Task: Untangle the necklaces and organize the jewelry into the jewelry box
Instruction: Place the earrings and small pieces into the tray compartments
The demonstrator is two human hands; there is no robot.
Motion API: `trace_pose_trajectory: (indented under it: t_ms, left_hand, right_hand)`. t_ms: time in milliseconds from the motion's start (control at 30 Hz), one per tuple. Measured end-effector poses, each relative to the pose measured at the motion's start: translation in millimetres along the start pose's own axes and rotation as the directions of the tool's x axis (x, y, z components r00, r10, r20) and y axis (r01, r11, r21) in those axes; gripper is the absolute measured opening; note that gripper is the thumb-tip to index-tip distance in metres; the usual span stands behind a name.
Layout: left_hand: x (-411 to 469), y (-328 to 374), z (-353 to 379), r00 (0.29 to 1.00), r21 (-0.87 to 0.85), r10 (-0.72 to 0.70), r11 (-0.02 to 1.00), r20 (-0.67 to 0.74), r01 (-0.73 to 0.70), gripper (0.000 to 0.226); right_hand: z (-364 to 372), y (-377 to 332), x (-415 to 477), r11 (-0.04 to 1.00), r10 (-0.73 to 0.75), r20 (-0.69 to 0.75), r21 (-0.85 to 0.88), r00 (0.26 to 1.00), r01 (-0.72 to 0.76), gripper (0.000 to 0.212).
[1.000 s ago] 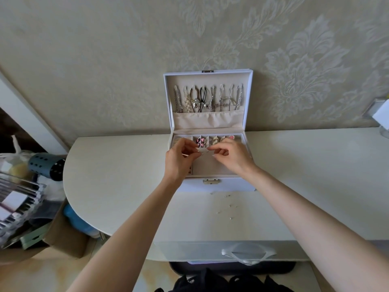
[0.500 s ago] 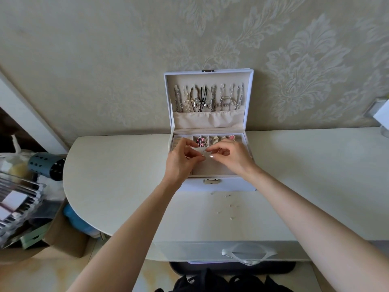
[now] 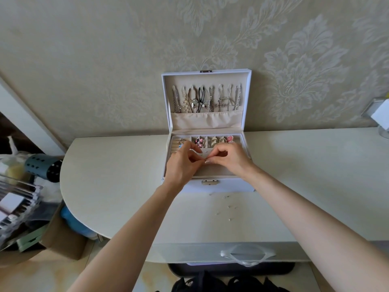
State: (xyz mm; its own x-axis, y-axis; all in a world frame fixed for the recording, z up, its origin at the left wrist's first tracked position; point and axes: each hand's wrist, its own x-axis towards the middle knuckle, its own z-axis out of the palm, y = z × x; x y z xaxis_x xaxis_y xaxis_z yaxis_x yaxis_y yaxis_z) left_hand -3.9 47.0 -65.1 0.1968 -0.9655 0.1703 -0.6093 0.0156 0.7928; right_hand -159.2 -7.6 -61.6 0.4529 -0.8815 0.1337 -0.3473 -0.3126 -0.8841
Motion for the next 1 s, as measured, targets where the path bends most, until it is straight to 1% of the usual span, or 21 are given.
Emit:
trace_pose_trajectory:
  t_ms: [200,300,367,467,633,700,767,833,900,933,1000]
  left_hand:
    - [-0.6,0.4,1.1,1.000,0.008,0.013,1.000,-0.026,-0.013,0.028]
    - [-0.4,2.4,1.1,0.999,-0.039,0.002,0.999,-0.054,-0.004,0.030]
    - [-0.4,2.9,1.3,0.999,-0.059,-0.011,0.998,-0.044,0.008,0.028]
    - [-0.5,5.0,0.9,1.000,-0.025,-0.005,1.000,-0.022,0.004,0.024]
    - [-0.6,4.5,1.5,1.000,0.004,0.003,1.000,-0.024,-0.003,0.025]
    - [-0.6,5.1,1.8,0.999,0.020,0.001,1.000,-0.033,-0.001,0.024]
    - [-2.9,7.1,2.1,0.996,0.065,0.033,0.998,-0.089,-0.027,0.020]
    - [-11.6,6.0,3.2,0.971,0.107,0.110,0.990,-0.214,-0.089,0.017]
    - [-26.6,-1.6,5.2,0.922,0.119,0.190,0.980,-0.338,-0.159,0.011]
    - [-35.8,-7.0,6.0,0.904,0.111,0.215,0.976,-0.370,-0.186,0.007]
    - [-52.3,-17.7,8.4,0.890,0.070,0.252,0.967,-0.381,-0.244,0.004]
  right_hand:
    - [1.1,2.3,1.3,1.000,0.002,-0.004,-0.024,1.000,-0.002,0.017]
    - [-0.5,2.7,1.7,0.998,0.001,-0.013,0.056,1.000,0.000,0.017]
    - [-2.4,2.5,1.4,0.995,0.002,0.003,0.104,1.000,-0.002,0.018]
    - [-2.8,2.9,2.7,0.995,0.016,0.019,0.095,1.000,-0.018,0.021]
    - [-4.1,2.4,4.7,0.998,0.052,0.062,0.030,0.997,-0.054,0.008]
    - [-4.4,3.1,6.6,0.997,0.067,0.041,0.029,0.997,-0.069,0.005]
    - [-5.1,6.5,11.0,0.994,0.103,-0.050,0.048,0.993,-0.100,0.002]
    - [-6.0,13.0,17.4,0.990,0.137,-0.149,0.041,0.979,-0.133,0.005]
    - [-5.7,16.5,22.3,0.986,0.155,-0.176,-0.036,0.972,-0.164,0.009]
    - [-5.0,16.9,23.9,0.981,0.155,-0.169,-0.088,0.973,-0.171,0.007]
    - [-3.4,16.0,25.5,0.969,0.140,-0.174,-0.177,0.975,-0.170,0.003]
